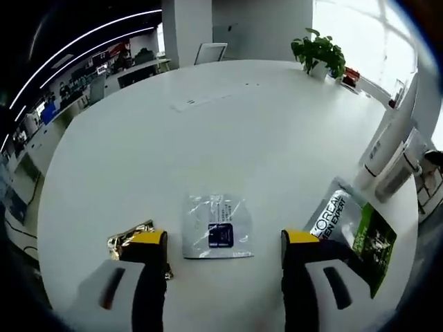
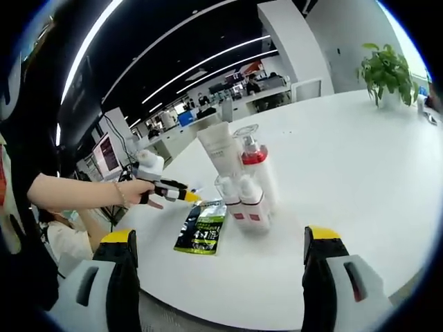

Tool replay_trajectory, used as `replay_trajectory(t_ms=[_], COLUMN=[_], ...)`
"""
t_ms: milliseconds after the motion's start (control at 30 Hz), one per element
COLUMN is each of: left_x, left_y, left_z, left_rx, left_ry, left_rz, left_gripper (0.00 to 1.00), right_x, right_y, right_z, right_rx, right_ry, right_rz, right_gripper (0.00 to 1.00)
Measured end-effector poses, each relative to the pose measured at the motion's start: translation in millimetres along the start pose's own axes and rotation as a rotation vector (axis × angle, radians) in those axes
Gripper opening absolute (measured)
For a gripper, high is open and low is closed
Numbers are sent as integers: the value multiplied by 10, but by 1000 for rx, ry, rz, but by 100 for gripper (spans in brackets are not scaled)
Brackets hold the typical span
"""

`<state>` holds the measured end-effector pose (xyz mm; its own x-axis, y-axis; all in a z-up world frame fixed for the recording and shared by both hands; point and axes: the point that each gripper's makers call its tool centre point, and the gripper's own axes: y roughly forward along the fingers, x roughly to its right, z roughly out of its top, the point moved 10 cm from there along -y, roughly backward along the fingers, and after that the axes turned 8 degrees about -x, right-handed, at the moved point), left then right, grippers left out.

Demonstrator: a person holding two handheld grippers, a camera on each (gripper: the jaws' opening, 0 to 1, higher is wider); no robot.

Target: Arrange the skincare products in the storage area until every visible bottle or jar stands upright without overlapping.

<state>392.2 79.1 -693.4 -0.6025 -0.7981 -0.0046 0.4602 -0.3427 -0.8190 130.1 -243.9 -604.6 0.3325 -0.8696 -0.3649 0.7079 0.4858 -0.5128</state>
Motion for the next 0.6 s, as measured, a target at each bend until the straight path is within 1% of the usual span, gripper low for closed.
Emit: replay_trajectory(t_ms=[133,233,333,400,500,600], left_x=[-58,-60,-60,-86,-84,-92], left_y=[16,11,11,25,23,27], left_z=[54,73,83,75,79,85], left_rx=[-14,-24,-24,-22,-18,-13], left_ry=[-14,-9,8,5,15,16], left_rz=[-4,-12,-21,-19,-25,-24], left_gripper=[61,59,59,59,56,50], right_x=[-14,-19,-8,-1,3,-5], right_y=[20,24,27,27,29,27], right_z=[-8,-10,-11,-14,-14,-14], right_rx=[-19,-25,-30,-33,-33,-35], right_ry=[-2,-4,2,1,1,-2], right_rz=[1,0,-3,-4,-5,-6], right_gripper=[100,100,100,100,100,100])
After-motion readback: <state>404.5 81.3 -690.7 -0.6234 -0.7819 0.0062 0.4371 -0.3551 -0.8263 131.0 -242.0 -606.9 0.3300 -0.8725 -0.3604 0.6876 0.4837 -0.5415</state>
